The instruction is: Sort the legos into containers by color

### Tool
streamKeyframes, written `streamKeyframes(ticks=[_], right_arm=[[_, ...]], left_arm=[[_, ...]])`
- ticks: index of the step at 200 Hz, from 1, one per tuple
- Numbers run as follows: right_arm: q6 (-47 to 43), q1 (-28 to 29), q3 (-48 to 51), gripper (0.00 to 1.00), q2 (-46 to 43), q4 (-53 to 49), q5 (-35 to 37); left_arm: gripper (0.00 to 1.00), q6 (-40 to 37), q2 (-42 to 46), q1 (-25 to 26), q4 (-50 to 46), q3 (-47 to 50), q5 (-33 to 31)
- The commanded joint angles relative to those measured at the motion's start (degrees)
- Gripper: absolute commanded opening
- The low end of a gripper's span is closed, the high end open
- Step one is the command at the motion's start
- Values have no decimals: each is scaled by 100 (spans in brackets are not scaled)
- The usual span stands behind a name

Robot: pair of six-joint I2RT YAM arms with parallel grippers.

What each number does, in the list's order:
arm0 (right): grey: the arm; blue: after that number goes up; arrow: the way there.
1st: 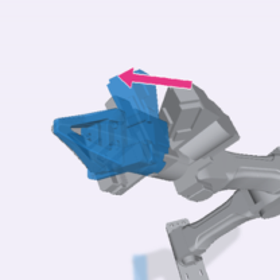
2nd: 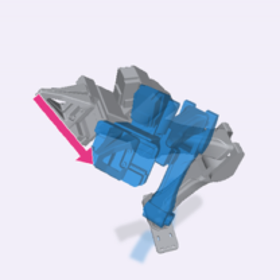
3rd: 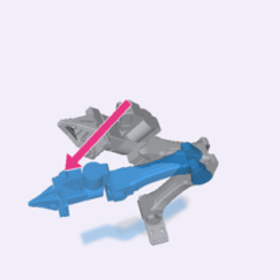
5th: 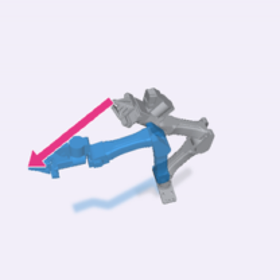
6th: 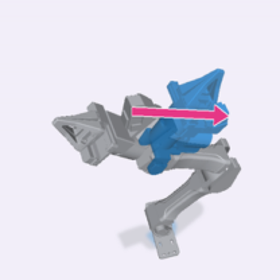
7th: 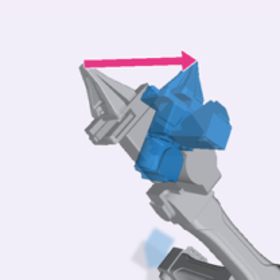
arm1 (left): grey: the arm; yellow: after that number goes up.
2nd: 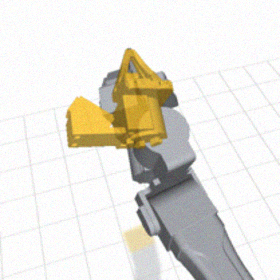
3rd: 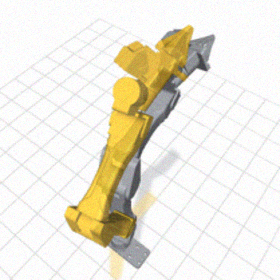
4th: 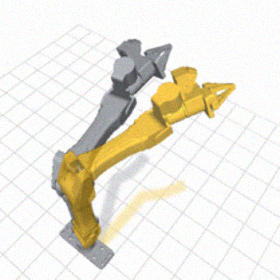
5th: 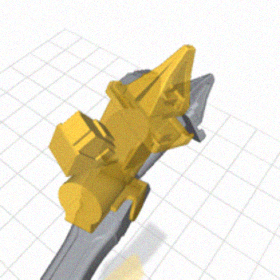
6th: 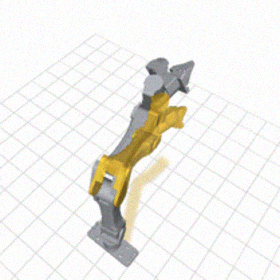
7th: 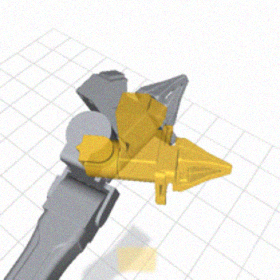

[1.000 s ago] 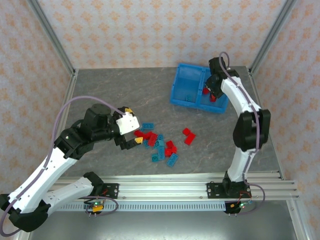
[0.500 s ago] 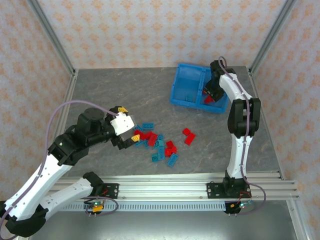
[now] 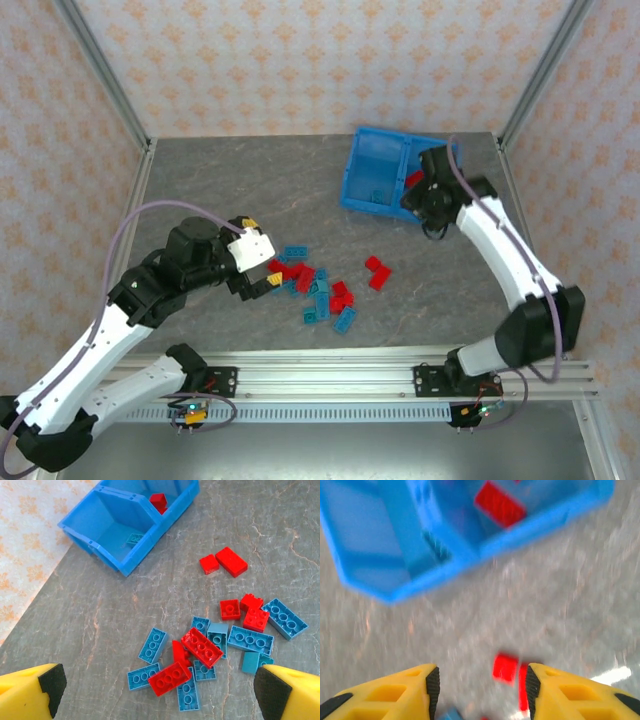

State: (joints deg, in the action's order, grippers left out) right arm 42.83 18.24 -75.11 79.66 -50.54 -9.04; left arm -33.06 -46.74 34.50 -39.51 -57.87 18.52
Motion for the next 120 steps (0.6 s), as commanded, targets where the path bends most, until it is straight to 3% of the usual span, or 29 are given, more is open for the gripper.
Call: streamKeyframes(ticks=[1, 22, 45, 94, 120], right_arm=[[433, 570, 1158, 52, -364, 43, 161], [770, 1078, 1888, 59, -462, 557, -71], [798, 1367, 2105, 67, 4, 1015, -326], [583, 1427, 1797, 67, 1113, 1243, -292], [527, 1432, 1710, 61, 1643, 1334, -405]], left_arm=[[100, -137, -132, 22, 261, -44, 142], [100, -230, -335, 22, 234, -92, 365], [100, -228, -539, 22, 143, -236, 398], [100, -201, -512, 22, 54, -271, 371], [100, -288, -480, 22, -20, -192, 624]])
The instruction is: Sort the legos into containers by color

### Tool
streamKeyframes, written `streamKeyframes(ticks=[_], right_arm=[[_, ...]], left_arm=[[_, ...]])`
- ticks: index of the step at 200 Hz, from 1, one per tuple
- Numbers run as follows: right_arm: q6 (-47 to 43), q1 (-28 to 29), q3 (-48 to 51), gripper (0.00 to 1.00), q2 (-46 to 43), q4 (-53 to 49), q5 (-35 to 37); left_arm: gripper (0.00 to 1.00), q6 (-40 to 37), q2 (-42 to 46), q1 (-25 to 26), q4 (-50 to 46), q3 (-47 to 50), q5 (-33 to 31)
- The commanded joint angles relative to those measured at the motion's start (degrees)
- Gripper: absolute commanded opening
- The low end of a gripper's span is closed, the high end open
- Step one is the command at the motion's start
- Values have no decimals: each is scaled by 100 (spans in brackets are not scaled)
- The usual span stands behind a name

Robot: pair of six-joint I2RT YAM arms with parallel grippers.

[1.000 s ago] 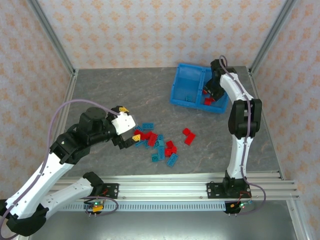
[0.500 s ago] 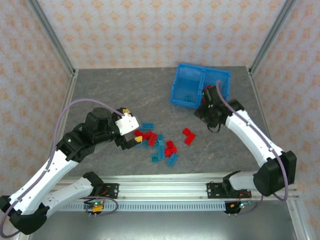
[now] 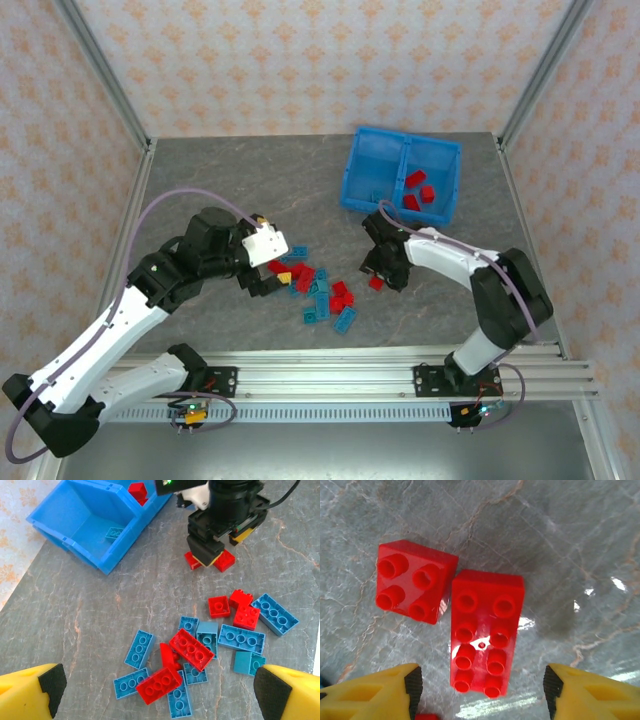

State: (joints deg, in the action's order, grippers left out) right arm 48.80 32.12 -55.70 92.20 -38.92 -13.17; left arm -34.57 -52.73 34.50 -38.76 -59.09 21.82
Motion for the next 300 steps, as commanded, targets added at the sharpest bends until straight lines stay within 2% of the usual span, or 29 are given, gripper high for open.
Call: streamKeyframes(ticks=[1, 23, 79, 134, 157, 174, 189, 205, 257, 279, 300], right_arm=[[-71, 47, -235, 61, 409, 177, 3], [-55, 109, -283, 51, 603, 164, 36], [-49, 135, -125, 31, 335, -192, 327], [-61, 121, -318, 27, -909, -656, 1049], [-127, -79, -714, 28, -1162, -773, 1438], [-346, -501, -988, 28, -1146, -566, 1513], [-597, -979, -1296, 28, -888, -329, 1420], [-952, -1456, -1896, 28, -342, -307, 1244], [-1435, -2448, -3927, 28, 1651, -463, 939], [-1580, -2611, -4748, 28, 2389, -719, 792], [-1675, -2673, -5404, 32, 3008, -1000, 728]], left_arm=[[100, -137, 116, 22, -100, -69, 308], [100, -89, -2, 17, -196, -119, 532], [100, -98, -176, 22, -121, -206, 395], [100, -117, -221, 19, 32, -320, 722], [100, 419, -203, 22, 618, -265, 246], [100, 1042, -266, 22, 987, -353, -590], [100, 1479, -402, 22, 1042, -522, -1286], [100, 1656, -542, 22, 985, -669, -1560], [100, 2500, -523, 22, 1374, -687, -1360], [100, 2822, -545, 22, 1419, -666, -1290], [100, 2947, -545, 22, 1450, -609, -1311]])
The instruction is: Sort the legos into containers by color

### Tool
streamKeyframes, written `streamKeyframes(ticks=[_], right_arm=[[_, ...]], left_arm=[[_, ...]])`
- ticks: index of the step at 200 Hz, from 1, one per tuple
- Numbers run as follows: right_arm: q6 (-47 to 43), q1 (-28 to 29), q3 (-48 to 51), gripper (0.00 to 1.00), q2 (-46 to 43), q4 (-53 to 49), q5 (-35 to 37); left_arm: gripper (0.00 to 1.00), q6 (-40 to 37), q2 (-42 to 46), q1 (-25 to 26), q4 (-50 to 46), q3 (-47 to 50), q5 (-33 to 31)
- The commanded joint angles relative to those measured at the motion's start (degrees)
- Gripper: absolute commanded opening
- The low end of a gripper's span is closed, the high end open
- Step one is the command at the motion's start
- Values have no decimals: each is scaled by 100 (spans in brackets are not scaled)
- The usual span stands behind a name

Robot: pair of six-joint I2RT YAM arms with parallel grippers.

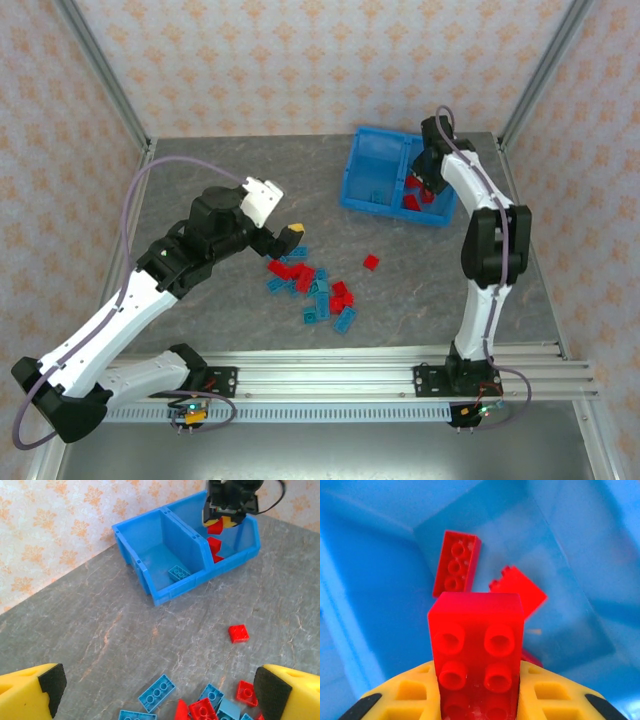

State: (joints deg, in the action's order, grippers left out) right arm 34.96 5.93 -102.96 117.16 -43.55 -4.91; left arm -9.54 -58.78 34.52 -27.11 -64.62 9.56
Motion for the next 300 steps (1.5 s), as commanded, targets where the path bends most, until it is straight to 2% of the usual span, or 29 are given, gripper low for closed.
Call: streamKeyframes(ticks=[1, 25, 46, 90, 110, 131, 145, 161, 180, 202, 222, 265, 300], right_arm=[[-291, -55, -679, 32, 512, -537, -98], [-257, -135, -1161, 42, 899, -857, -74], [-339, -156, -1320, 49, 897, -916, -45], [-611, -163, -1194, 48, 454, -924, -163], [-598, -157, -637, 48, -50, -651, -473], [-554, -154, 60, 49, -803, -430, -950], [-541, -136, 367, 50, -1313, -567, -1157], [-408, -40, 669, 52, -2057, -890, -1379], [-198, 343, 1187, 61, -3051, -1000, -1683], [42, 925, 1667, 68, -3838, -1015, -2127], [433, 1485, 2165, 70, -4343, -1005, -2153], [1329, 2461, 3124, 70, -5109, -1004, -1693], [1619, 2606, 3388, 71, -5490, -1121, -1396]], left_arm=[[100, 444, 60, 19, 285, -49, -94], [100, 525, 86, 19, 241, -40, -301], [100, 586, 78, 19, 103, -102, -400], [100, 1051, 0, 19, -66, -151, -606], [100, 1585, -83, 18, -73, -132, -797], [100, 2653, -281, 9, -222, -159, -1105], [100, 3359, -481, -7, -431, -238, -1178], [100, 3791, -760, -16, -723, -320, -1279], [100, 3986, -1201, -62, -1115, -447, -1392], [100, 4329, -2030, -199, -1532, -755, -932], [100, 4470, -2879, -285, -1955, -1237, -513], [98, 4380, -4248, -451, -2120, -1815, -414], [91, 4182, -5234, -533, -2174, -2350, -362]])
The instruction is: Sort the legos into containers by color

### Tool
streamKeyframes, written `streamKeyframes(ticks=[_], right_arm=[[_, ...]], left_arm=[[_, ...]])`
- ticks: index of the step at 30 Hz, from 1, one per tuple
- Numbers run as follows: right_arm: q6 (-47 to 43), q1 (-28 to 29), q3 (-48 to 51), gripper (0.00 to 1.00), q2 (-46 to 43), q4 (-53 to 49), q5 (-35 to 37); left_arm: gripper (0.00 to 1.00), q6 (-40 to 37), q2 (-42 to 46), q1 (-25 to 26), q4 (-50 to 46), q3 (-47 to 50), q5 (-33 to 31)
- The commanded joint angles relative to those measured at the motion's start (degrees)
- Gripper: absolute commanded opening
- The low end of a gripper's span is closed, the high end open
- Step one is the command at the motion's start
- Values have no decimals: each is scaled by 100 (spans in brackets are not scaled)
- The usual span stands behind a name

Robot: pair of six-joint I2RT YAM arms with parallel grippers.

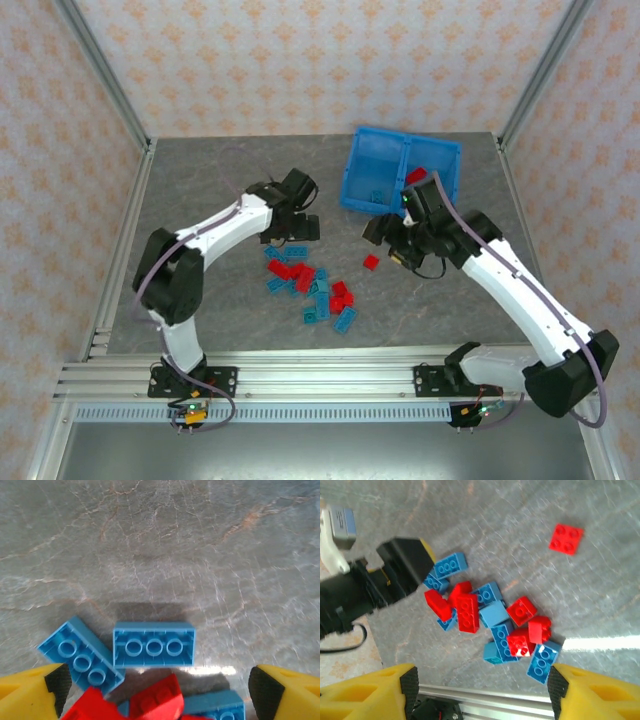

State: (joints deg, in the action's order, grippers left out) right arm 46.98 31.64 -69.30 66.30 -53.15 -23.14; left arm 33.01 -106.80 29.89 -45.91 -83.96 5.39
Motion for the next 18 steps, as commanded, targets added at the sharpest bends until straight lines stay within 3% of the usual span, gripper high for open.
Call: streamKeyframes(ticks=[1, 6, 11, 18], right_arm=[[417, 40, 22, 71, -410, -170, 438], [289, 36, -100, 73, -456, -599, 599], [163, 42, -154, 73, -593, -945, 514], [150, 39, 38, 74, -986, -1050, 544]], left_arm=[[91, -79, -448, -75, -291, -431, 66], [77, -79, -968, -81, -286, -671, 125], [78, 38, -1026, -83, -474, -434, -222], [78, 148, -992, -52, -192, 48, -52]])
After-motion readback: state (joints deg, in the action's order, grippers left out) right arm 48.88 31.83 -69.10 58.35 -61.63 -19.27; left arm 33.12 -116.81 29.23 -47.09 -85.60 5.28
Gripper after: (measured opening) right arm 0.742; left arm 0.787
